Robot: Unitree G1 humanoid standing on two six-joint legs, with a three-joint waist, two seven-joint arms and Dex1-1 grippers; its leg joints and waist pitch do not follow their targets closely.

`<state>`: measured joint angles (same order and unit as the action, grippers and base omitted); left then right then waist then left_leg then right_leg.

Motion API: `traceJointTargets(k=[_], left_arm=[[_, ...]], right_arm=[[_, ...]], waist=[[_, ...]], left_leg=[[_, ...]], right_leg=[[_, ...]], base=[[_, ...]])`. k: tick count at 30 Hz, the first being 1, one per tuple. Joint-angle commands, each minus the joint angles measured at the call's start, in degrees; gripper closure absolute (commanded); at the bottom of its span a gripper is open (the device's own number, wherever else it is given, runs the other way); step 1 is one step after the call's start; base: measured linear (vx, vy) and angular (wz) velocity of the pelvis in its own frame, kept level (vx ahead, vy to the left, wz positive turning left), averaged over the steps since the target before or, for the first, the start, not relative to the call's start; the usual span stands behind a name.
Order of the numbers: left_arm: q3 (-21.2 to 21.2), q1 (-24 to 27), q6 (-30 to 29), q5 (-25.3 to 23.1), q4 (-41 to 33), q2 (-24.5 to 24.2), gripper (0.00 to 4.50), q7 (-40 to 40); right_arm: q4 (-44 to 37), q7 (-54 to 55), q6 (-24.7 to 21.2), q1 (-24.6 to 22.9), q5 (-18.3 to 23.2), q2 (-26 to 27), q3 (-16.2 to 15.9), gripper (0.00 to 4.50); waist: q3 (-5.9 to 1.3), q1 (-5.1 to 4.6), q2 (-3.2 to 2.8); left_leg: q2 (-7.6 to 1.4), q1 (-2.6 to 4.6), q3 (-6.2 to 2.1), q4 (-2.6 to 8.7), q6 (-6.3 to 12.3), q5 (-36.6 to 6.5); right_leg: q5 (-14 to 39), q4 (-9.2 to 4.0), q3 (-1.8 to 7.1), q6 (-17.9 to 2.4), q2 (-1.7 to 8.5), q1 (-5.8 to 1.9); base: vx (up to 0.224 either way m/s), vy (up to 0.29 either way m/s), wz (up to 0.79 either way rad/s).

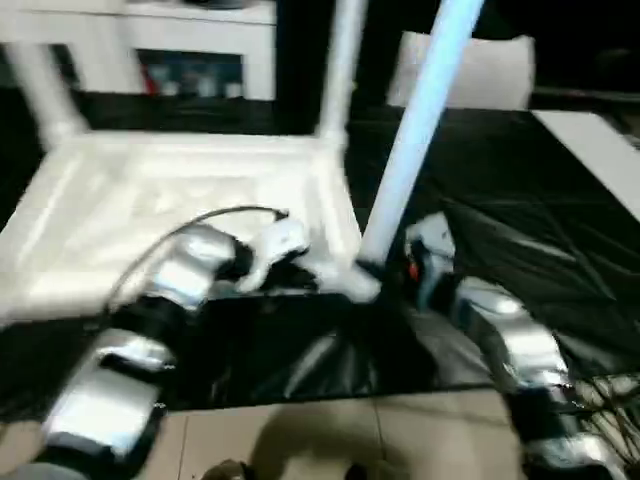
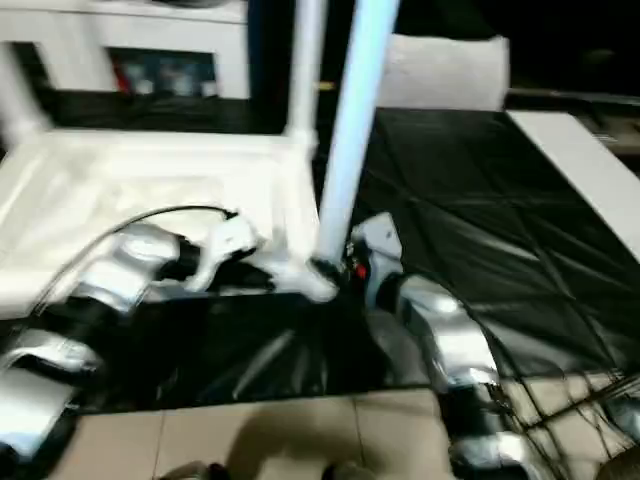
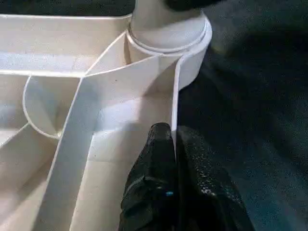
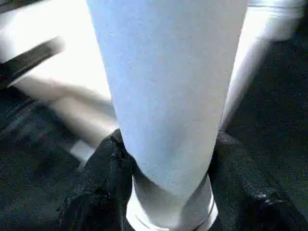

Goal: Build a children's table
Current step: Rotate leg to tighten

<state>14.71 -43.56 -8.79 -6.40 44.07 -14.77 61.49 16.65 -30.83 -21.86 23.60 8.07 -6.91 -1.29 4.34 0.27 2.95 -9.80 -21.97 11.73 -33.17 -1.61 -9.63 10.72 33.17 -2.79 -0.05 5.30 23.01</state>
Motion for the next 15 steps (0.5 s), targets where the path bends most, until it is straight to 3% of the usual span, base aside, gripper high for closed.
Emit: traceJointTargets(k=[1, 2, 4, 6, 7, 11, 15], left_arm=[[0.27, -1.07, -3.53, 2.09, -0.38, 6.64, 4.50, -7.10], [-0.49, -1.35, -4.88, 1.77, -0.64, 7.81, 4.50, -10.18], [-0.93, -1.46, -5.71, 1.48, -0.93, 8.47, 4.50, -11.93], [-0.90, -1.50, -6.47, 0.56, -1.56, 9.12, 4.50, -13.21], [-0.78, -1.41, -6.69, 0.13, -1.94, 9.24, 4.50, -13.58], [0.17, -0.73, -6.29, -0.98, -3.13, 8.48, 4.50, -12.71], [1.78, 0.98, -1.96, -1.26, -4.17, 3.42, 4.50, -5.83]], right_arm=[[1.94, 5.01, -3.01, 2.03, -0.36, 5.78, -4.41, 2.56], [3.07, 7.81, -3.04, 3.19, -0.31, 7.84, -4.00, 2.56], [3.65, 9.29, -2.97, 3.80, -0.28, 9.16, -3.63, 2.56], [3.86, 9.74, -1.24, 4.43, -0.44, 10.82, -3.63, 2.56], [3.60, 9.97, -0.61, 4.47, -0.78, 11.24, -3.73, 2.00], [2.31, 10.21, -0.71, 4.02, -0.29, 11.79, -2.58, 1.65], [-1.87, 3.29, 2.64, 0.05, 0.09, 4.79, -2.89, 1.29]], waist=[[-2.65, -0.39, -0.32], [-2.64, -0.84, -0.16], [-2.47, -1.19, -0.18], [-2.46, -1.18, -0.01], [-2.44, -1.19, -0.04], [-2.47, -1.22, -0.17], [-2.90, -0.77, -0.44]], left_leg=[[-3.53, 1.77, -3.34, 5.30, -4.65, -27.81], [-3.46, 1.50, -3.24, 5.36, -4.26, -27.16], [-3.24, 2.00, -3.01, 5.05, -3.53, -28.68], [-3.18, 1.97, -2.82, 4.90, -2.38, -27.79], [-3.21, 1.85, -2.80, 4.96, -1.91, -26.98], [-3.36, 1.71, -2.67, 5.18, -1.58, -25.74], [-3.57, 1.50, -2.35, 5.17, -0.77, -22.82]], right_leg=[[32.03, -5.07, 1.79, -6.87, 3.78, -0.62], [29.94, -5.06, 1.84, -7.36, 3.70, -0.63], [30.40, -5.61, 2.01, -7.30, 3.70, -0.04], [30.53, -5.84, 2.27, -7.02, 3.87, 0.02], [30.16, -5.87, 2.28, -6.87, 3.81, -0.15], [27.60, -5.58, 2.43, -7.37, 3.61, -0.21], [20.96, -5.00, 2.62, -8.49, 3.48, -0.80]], base=[[0.000, 0.000, 0.00], [0.000, 0.000, 0.00], [0.000, 0.000, 0.00], [0.000, 0.000, 0.00], [0.000, 0.000, 0.00], [0.000, 0.000, 0.00], [0.000, 0.000, 0.00]])
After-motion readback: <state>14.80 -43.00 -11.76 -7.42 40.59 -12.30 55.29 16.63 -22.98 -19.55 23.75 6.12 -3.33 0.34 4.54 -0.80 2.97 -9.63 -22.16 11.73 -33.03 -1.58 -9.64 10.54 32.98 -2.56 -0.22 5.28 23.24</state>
